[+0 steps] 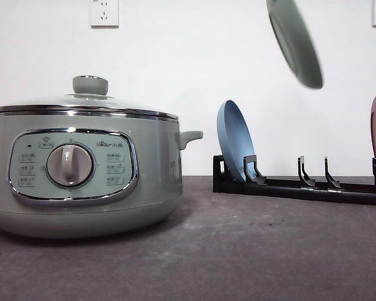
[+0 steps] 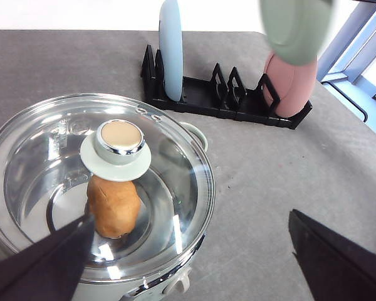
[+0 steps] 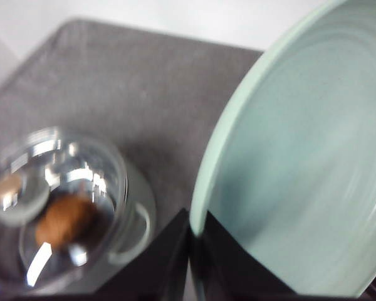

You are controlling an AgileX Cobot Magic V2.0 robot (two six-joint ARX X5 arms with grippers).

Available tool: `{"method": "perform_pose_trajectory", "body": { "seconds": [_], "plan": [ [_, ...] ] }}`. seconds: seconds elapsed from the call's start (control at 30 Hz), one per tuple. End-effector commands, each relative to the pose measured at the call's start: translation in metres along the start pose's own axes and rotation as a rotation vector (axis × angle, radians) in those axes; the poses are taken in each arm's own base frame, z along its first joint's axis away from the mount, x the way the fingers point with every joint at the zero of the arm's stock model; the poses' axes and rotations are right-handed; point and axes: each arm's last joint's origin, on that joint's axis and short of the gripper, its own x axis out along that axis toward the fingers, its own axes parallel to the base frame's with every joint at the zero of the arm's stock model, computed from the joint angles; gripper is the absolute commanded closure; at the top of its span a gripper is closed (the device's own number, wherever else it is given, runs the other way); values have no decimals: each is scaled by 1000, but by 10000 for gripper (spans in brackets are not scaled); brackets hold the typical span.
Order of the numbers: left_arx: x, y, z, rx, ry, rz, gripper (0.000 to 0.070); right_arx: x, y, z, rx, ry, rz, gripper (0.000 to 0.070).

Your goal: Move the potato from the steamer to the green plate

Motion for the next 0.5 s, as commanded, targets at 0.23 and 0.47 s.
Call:
{"method": "perform_pose_trajectory", "body": {
  "seconds": [0.23,0.47],
  "plan": [
    [-3,-3,7,29,-26,-5,66,-11,51,-30,-259,279,-47,696],
    [-3,-3,7,29,-26,-5,66,7,90,-68,-408,491,-79,696]
  ]
}}
